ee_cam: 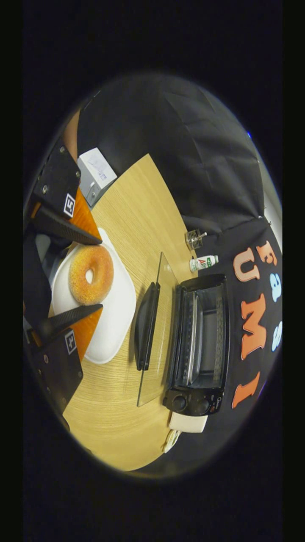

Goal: Open the toaster oven, put the food inside, and close the toaster oven door.

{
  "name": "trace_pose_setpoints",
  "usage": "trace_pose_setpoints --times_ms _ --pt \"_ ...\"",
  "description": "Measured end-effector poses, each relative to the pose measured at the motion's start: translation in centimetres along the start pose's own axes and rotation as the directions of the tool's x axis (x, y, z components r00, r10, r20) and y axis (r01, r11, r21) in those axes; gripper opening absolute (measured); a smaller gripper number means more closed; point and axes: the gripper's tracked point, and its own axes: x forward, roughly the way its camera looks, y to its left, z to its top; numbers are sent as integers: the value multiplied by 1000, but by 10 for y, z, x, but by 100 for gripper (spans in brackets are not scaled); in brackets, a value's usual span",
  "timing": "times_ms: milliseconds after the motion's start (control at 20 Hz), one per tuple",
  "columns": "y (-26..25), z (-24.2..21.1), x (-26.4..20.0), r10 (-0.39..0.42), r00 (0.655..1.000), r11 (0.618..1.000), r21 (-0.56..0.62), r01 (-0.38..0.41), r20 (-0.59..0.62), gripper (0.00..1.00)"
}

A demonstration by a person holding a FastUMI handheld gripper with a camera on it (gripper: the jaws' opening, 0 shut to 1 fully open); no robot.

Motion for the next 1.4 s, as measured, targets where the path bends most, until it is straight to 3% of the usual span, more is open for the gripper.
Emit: trace_pose_setpoints --times_ms 150,350,600,900,1400 --pt "-5 3 -1 13 1000 995 103 -13 6 66" --pt "-1 17 -3 63 996 960 268 -79 66 54" --pt "4 56 -9 152 962 853 460 -244 228 54" --pt "-11 112 -8 137 909 763 544 -350 393 54" --pt "-80 205 29 9 876 770 555 -314 482 53"
